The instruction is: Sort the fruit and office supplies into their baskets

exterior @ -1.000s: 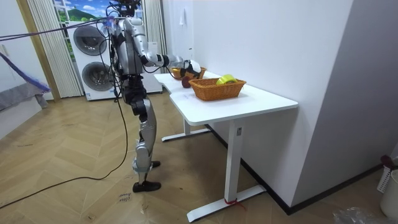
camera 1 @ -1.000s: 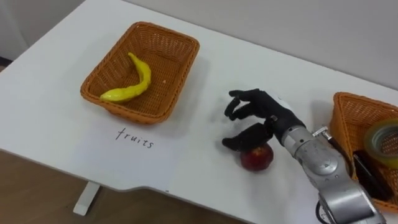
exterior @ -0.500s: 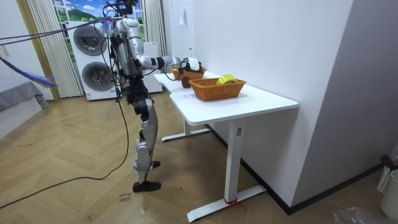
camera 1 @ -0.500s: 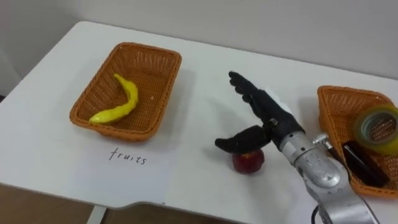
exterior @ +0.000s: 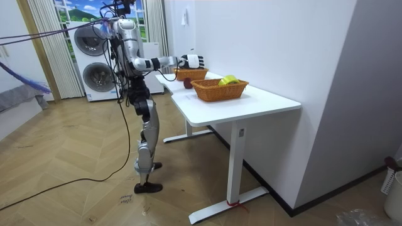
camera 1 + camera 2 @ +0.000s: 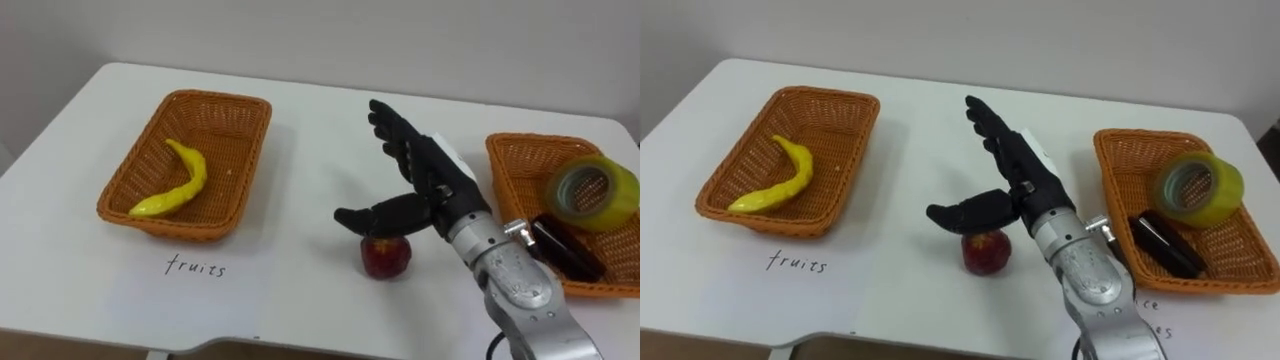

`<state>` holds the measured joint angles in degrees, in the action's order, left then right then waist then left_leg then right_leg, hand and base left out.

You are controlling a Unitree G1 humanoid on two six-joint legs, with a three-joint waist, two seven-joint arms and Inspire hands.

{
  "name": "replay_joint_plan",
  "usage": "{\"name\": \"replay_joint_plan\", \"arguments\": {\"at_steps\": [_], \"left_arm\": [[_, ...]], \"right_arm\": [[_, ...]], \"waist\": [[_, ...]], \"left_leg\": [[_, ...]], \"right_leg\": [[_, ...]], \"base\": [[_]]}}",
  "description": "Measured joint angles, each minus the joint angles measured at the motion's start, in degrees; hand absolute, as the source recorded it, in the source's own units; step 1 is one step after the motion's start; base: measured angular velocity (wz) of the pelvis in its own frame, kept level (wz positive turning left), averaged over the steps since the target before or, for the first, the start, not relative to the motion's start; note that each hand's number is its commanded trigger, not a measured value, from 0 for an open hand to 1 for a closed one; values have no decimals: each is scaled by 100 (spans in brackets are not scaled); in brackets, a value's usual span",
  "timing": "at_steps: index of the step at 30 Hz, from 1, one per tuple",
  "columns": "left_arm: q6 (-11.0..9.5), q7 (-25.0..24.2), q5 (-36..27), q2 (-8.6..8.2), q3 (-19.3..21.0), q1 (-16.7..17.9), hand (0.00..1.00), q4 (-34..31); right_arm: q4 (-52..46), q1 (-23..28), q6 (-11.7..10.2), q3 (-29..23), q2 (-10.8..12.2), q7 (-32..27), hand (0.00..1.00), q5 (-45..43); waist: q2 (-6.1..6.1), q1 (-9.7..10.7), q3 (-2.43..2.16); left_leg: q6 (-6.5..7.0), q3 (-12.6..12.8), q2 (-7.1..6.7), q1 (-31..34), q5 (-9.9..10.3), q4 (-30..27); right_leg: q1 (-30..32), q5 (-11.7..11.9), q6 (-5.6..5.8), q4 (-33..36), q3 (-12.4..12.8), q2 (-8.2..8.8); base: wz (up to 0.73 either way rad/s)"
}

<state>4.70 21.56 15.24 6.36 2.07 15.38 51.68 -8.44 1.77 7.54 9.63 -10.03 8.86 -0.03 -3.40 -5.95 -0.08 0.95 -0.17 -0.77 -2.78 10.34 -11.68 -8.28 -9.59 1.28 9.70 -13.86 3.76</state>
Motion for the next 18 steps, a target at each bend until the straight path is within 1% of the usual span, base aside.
{"name": "replay_joint_plan", "arguments": {"at_steps": [5,7,8,11,16,18], "left_arm": [[-4,-131,-12,-26,-12,-35,0,-4],[-5,-152,-26,-39,-14,-57,0,-4],[-6,-173,-128,-44,-14,-74,0,-3],[-18,-203,-219,-44,-17,-80,0,-3],[-129,-202,-221,-43,-10,-82,0,8],[-191,-198,-225,-52,-5,-72,0,26]], "right_arm": [[9,44,-14,-4,2,-8,0,36],[40,144,-32,-4,2,-11,0,126],[80,197,-33,-4,2,-11,0,187],[341,230,-53,-4,9,-7,0,226],[638,410,-61,1,24,-13,0,94],[805,458,-91,41,25,-59,0,-83]], "waist": [[4,103,3],[7,104,5],[14,104,10],[26,114,23],[27,86,34],[23,44,31]], "left_leg": [[-1,-2,2,-2,-1,-1],[-1,-1,3,-15,-1,-1],[-1,-2,3,-25,-1,-1],[-1,3,3,-61,-1,0],[-1,10,2,-61,1,2],[-1,102,10,-29,1,9]], "right_leg": [[-1,0,0,-5,-5,2],[-13,0,1,-4,-7,1],[-21,0,0,-4,-7,1],[-57,0,1,-5,-6,0],[-53,-3,4,-5,8,1],[18,-8,12,-5,108,-5]], "base": [[0],[0],[0],[0],[-1],[-17]]}}
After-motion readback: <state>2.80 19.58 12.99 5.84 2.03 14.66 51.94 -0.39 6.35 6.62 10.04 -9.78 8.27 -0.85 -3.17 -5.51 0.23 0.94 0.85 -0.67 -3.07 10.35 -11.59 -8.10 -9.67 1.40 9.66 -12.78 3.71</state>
